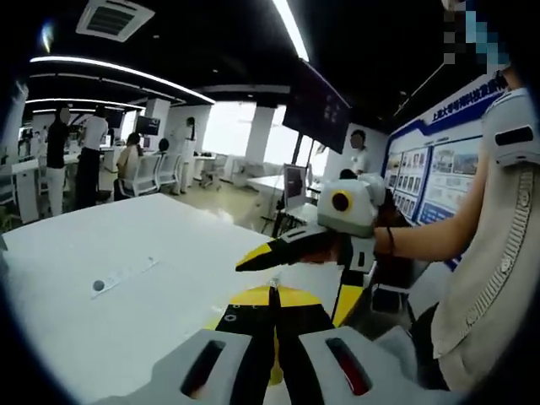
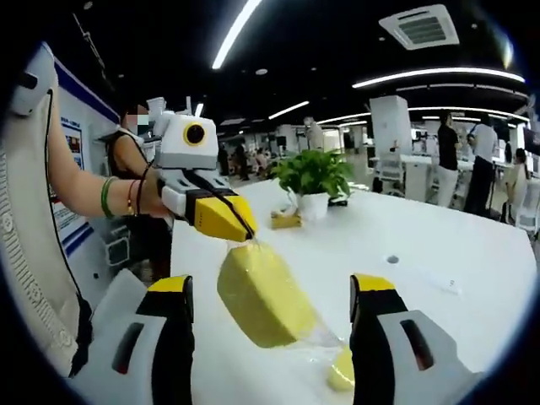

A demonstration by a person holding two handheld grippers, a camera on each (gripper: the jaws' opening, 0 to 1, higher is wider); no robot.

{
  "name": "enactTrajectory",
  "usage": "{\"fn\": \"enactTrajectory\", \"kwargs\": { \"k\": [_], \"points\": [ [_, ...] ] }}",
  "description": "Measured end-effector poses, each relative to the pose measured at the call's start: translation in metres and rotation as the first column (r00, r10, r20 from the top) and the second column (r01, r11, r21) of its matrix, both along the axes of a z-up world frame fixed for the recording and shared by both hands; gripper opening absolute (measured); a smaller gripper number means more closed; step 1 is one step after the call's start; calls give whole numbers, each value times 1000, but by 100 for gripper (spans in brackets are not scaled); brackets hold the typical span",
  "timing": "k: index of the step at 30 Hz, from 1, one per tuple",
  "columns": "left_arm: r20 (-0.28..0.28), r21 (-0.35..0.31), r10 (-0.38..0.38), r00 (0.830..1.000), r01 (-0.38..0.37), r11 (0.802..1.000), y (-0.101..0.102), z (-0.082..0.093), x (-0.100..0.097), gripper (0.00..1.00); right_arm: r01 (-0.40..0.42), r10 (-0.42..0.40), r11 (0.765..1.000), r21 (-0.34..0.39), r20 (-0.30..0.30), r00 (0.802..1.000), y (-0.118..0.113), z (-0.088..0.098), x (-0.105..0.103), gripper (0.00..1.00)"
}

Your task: Compare the silicone blocks by pressing each to a similar depth, holding the contact briefly, and releasing to observe deformation and rebound differences across the visible hardness samples.

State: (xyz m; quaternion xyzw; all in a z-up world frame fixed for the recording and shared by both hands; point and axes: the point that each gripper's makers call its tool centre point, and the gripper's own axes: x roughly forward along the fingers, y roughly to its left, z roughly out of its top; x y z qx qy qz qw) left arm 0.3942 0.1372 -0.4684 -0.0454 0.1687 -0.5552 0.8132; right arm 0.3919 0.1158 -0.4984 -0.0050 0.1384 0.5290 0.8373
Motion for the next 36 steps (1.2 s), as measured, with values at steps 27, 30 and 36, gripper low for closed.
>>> {"fn": "enactTrajectory", "kwargs": {
  "k": [27,30,36],
  "points": [
    [-361,-59,159,919,-193,980,47,-112,28,0,394,-377,917,59,-195,905,-68,-29,-61,87],
    [-394,-61,184,901,-225,973,61,-127,38,0,419,-401,907,50,-205,893,-74,-30,-62,86],
    [-447,-95,214,868,-284,954,82,-136,61,0,468,-454,884,14,-220,864,-86,-36,-61,84]
  ]
}}
